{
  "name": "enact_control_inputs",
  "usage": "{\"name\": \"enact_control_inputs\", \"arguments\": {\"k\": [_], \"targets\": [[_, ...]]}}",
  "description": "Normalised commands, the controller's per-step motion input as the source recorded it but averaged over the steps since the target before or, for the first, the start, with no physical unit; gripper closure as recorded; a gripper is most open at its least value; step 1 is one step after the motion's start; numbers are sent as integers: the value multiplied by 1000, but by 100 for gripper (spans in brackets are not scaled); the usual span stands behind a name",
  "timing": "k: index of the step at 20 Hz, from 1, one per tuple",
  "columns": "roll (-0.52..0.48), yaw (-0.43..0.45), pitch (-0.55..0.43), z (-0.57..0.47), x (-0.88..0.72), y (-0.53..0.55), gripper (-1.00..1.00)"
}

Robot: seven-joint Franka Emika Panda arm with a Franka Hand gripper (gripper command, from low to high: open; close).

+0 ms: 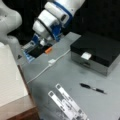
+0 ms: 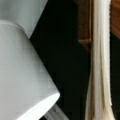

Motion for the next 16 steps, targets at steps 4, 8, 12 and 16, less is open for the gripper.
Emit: {"name": "enact_control_inputs", "arguments": {"k": [4,8,12,16], "targets": [[-305,-216,260,210,200,-106,-100],[-245,-205,236,169,245,-70,-100],[-178,-136,207,124,232,-169,-100],[-187,-98,187,52,171,-273,-100]]}}
